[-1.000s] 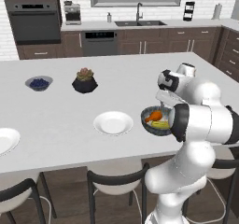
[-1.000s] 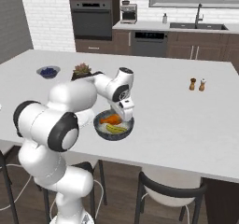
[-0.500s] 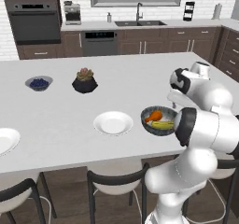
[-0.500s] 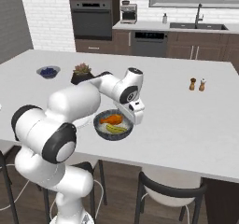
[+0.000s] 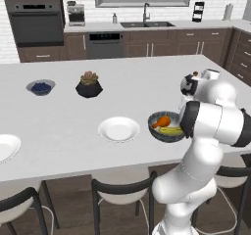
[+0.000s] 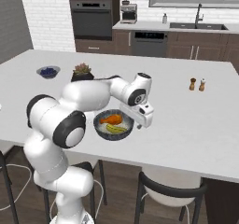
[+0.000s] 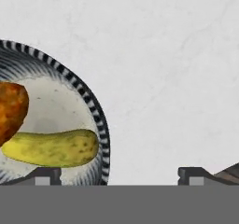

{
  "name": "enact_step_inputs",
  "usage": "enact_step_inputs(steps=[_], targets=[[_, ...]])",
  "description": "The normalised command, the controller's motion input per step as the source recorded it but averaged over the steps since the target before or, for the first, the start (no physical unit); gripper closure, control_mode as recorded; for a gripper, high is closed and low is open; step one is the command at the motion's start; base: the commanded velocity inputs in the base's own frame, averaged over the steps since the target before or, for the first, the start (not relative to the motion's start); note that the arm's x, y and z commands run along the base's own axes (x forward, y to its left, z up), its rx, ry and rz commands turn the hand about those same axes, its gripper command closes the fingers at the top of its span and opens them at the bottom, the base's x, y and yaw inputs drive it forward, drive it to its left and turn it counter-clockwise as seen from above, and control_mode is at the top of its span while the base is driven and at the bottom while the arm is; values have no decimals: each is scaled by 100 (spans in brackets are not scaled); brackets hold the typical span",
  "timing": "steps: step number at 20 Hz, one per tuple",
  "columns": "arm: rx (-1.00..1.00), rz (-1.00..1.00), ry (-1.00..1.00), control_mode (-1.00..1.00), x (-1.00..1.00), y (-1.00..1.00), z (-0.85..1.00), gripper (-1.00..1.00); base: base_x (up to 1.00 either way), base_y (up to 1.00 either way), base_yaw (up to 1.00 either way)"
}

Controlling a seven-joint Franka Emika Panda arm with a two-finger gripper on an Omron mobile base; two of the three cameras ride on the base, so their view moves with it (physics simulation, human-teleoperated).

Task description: Pick the chicken drumstick and cucumber from their plates and place them in the bowl. Then put the bowl in the fridge.

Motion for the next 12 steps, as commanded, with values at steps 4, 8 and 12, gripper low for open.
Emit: enact_step_inputs(steps=[4, 8, 12], targets=[[0, 12, 0, -100, 24, -1, -38, -100, 0, 0, 0], [0, 5, 0, -100, 50, 0, -23, -100, 0, 0, 0], [0, 3, 0, -100, 51, 0, -24, -100, 0, 0, 0]])
